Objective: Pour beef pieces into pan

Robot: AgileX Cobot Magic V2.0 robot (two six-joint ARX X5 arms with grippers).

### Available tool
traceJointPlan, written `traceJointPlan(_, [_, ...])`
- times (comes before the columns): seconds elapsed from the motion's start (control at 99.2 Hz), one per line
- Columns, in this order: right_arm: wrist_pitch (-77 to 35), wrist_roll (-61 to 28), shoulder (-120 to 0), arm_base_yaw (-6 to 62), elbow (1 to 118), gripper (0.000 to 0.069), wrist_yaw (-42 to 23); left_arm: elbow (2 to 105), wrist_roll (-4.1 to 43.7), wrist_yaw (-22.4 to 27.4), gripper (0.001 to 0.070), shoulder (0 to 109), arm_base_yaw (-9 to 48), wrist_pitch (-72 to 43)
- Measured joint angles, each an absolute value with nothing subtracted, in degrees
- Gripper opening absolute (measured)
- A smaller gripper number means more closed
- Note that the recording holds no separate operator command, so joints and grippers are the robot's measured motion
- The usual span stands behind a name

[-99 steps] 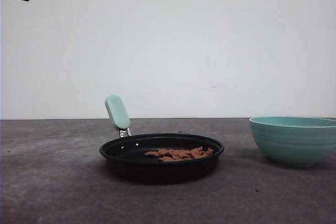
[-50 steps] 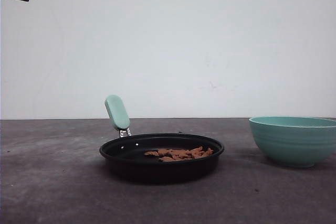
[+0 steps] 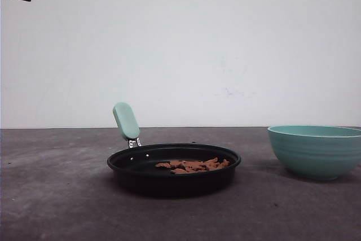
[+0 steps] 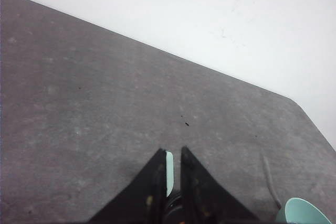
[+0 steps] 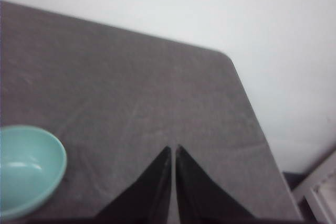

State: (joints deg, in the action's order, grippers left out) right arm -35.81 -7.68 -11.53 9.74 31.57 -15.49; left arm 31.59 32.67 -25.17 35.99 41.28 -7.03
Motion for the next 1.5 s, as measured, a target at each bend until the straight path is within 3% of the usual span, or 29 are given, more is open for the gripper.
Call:
traceJointPlan(0.192, [-14.3,-6.3,-3.7,6.9,14.2,0.0011,-5.7,31.6,32.7,-25.2,0.0020,36.0,41.3,-7.0])
traceJointPlan(0.373, [3.4,0.3,-0.1,2.0,2.7,0.0011,0.3,31.6,32.7,-25.2,0.0020,36.0,41.3,-7.0])
traceJointPlan(0.524, [3.2,4.8,-0.1,1.7,1.2,0.0011,2.8,31.6,32.7,-25.2,0.0020,36.0,41.3,-7.0])
traceJointPlan(0.817, [-9.8,8.0,-0.1,6.4,0.9,0.0011,3.0,31.6,32.7,-25.2,0.0020,36.0,41.3,-7.0])
traceJointPlan(1.502, [-9.7,7.3,-0.3,7.4,0.9,0.0011,2.9,31.6,32.7,-25.2,0.0020,36.0,41.3,-7.0])
